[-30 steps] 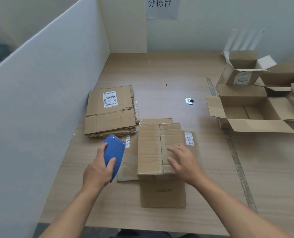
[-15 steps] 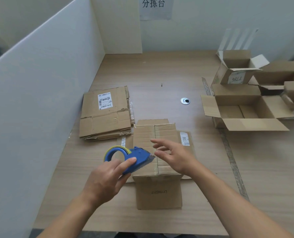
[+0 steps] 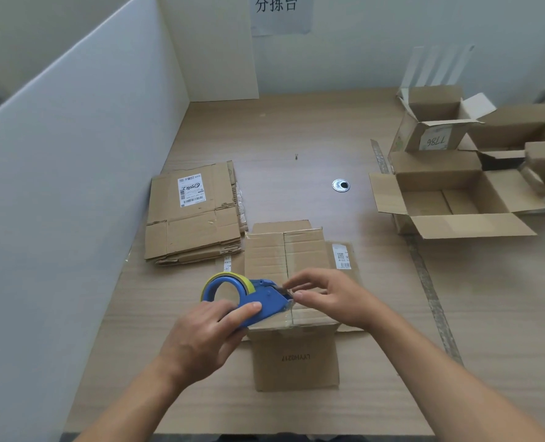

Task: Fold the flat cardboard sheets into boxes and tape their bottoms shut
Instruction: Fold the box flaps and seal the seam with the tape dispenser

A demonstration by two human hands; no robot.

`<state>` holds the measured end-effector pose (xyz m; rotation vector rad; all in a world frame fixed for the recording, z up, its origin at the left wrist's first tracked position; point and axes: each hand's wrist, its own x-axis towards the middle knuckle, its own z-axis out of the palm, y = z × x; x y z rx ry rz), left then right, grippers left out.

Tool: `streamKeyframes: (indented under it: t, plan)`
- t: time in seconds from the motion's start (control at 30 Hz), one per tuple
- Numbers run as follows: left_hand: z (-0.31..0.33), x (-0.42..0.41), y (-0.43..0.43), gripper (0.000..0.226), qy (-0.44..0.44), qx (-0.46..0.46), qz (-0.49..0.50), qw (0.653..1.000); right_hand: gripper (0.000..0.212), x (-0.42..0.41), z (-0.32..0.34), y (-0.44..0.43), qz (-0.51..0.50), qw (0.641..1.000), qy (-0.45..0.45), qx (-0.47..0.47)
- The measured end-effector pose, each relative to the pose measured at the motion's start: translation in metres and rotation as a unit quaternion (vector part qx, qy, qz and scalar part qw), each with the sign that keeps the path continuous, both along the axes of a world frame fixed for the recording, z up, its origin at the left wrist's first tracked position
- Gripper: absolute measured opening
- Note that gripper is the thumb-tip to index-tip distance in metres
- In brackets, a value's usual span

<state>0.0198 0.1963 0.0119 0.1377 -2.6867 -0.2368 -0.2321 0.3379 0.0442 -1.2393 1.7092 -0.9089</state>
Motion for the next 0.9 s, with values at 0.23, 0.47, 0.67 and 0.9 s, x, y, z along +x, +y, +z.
streamKeyframes:
  t: [0.23, 0.47, 0.67, 0.9]
  plan:
    - [-0.004, -0.001, 0.002, 0.070, -0.019, 0.017, -0.013, 1.000, 0.014, 0.001, -0.010, 0.004, -0.058, 0.998, 0.025, -0.027]
    - [0.003, -0.003, 0.003, 0.066, -0.004, -0.052, -0.031, 0.998, 0.015, 0.000, 0.002, 0.007, 0.001, 0.999, -0.018, 0.031]
    - [0.006, -0.001, 0.005, 0.072, -0.003, -0.086, -0.042, 0.995, 0.014, 0.002, 0.005, 0.007, 0.001, 1.000, -0.016, 0.023]
    - [0.006, -0.001, 0.006, 0.059, 0.002, -0.071, -0.043, 0.997, 0.017, 0.007, -0.003, 0.005, 0.014, 0.976, 0.196, -0.098]
